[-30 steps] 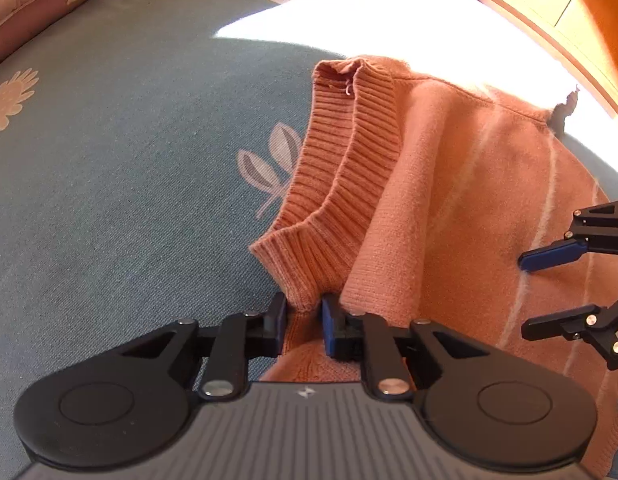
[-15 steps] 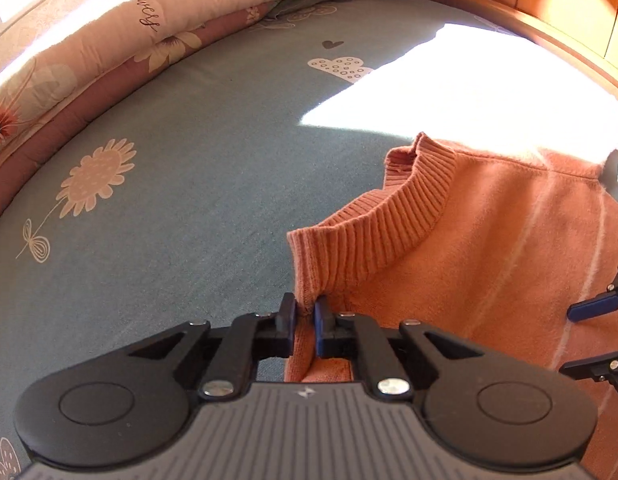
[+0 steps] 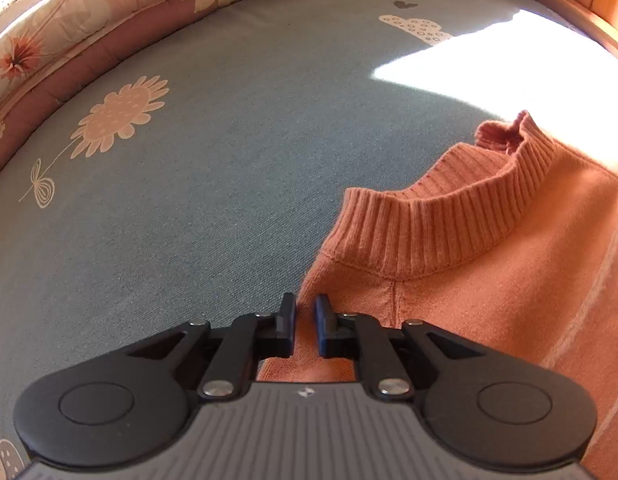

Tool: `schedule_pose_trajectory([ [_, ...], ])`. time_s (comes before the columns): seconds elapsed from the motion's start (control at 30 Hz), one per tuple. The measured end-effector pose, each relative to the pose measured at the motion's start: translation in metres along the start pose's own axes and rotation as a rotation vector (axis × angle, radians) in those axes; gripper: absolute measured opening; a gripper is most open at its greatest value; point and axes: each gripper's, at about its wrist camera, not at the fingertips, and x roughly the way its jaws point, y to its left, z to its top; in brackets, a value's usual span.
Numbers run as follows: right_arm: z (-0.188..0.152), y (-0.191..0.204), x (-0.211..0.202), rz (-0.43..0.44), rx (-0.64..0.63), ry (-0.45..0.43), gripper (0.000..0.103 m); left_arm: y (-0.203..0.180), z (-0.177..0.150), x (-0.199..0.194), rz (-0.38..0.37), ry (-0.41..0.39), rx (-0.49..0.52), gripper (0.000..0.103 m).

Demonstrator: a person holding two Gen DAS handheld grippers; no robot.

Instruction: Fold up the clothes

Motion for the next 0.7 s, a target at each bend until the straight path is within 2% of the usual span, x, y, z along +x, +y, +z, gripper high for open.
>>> schedule_pose_trajectory([
  [0.2,0.080,-0.049,0.003,-0.037,-0.227,-0.075,0.064,0.005,0.001,-0.004,-0.033,-0.052,0.075,0.019],
  [0.27,0.105,-0.061,0.020,-0.043,-0.312,-0.075,0.064,0.006,0.002,-0.002,-0.071,-0.060,0.073,0.026],
  [0.37,0.130,-0.072,0.056,-0.042,-0.402,-0.035,0.062,0.000,-0.001,0.009,-0.088,-0.040,0.108,0.027],
  [0.57,0.134,-0.073,0.119,0.053,-0.517,0.112,0.061,0.005,-0.003,0.016,-0.111,-0.031,0.082,0.029],
  [0.7,0.130,-0.076,0.125,0.096,-0.573,0.170,0.062,0.010,-0.002,0.018,-0.142,-0.024,0.077,0.030],
])
